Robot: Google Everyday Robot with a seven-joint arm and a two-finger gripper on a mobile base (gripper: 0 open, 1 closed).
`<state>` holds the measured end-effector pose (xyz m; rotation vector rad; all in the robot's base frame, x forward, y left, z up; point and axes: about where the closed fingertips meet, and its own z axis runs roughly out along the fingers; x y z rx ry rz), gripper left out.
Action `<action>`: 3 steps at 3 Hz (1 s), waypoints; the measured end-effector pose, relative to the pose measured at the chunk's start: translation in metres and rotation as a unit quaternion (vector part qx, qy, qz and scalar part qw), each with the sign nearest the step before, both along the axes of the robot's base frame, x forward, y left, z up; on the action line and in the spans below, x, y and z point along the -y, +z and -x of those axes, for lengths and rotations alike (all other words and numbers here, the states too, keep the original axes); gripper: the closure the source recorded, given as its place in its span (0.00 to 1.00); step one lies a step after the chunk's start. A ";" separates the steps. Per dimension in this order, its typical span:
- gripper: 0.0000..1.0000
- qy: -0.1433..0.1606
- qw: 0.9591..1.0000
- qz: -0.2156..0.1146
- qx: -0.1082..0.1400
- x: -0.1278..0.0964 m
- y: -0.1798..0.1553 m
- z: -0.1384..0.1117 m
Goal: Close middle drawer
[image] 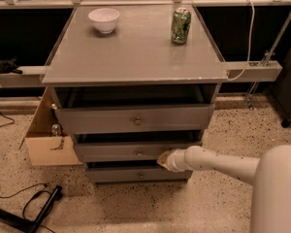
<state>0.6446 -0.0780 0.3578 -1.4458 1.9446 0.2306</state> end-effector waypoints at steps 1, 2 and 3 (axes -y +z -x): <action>1.00 0.022 1.000 0.005 -0.007 0.006 0.007 0.021; 1.00 0.068 0.997 0.020 0.004 0.031 0.050 0.048; 1.00 0.117 0.990 0.072 -0.039 0.092 0.119 0.116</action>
Offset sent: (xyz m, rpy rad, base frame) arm -0.1436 -0.0969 0.1050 -0.1285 0.1247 0.4020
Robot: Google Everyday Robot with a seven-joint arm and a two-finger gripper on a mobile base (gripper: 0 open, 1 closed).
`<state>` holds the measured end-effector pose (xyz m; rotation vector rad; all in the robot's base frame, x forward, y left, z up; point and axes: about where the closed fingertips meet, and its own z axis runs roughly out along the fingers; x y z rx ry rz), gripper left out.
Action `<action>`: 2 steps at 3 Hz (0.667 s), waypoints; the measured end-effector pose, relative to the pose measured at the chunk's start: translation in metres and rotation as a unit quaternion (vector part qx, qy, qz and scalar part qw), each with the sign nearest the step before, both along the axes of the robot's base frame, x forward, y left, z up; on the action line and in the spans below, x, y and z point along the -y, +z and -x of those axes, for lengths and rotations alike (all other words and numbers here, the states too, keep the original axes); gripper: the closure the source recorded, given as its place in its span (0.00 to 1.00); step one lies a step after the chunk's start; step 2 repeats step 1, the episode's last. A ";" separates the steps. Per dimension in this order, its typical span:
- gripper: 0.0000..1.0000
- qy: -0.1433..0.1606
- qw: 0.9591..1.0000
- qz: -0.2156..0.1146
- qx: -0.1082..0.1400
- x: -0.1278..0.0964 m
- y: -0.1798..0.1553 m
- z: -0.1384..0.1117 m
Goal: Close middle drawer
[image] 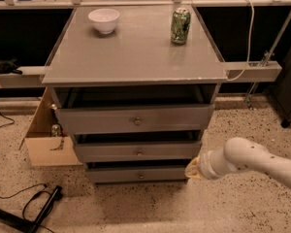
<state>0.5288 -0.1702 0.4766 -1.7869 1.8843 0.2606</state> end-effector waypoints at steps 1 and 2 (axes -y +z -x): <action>1.00 0.022 0.998 0.040 -0.033 0.038 0.058 0.048; 1.00 0.022 0.998 0.040 -0.033 0.038 0.058 0.048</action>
Offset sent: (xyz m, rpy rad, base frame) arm 0.0000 0.0000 0.0000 0.0000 0.0000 0.0000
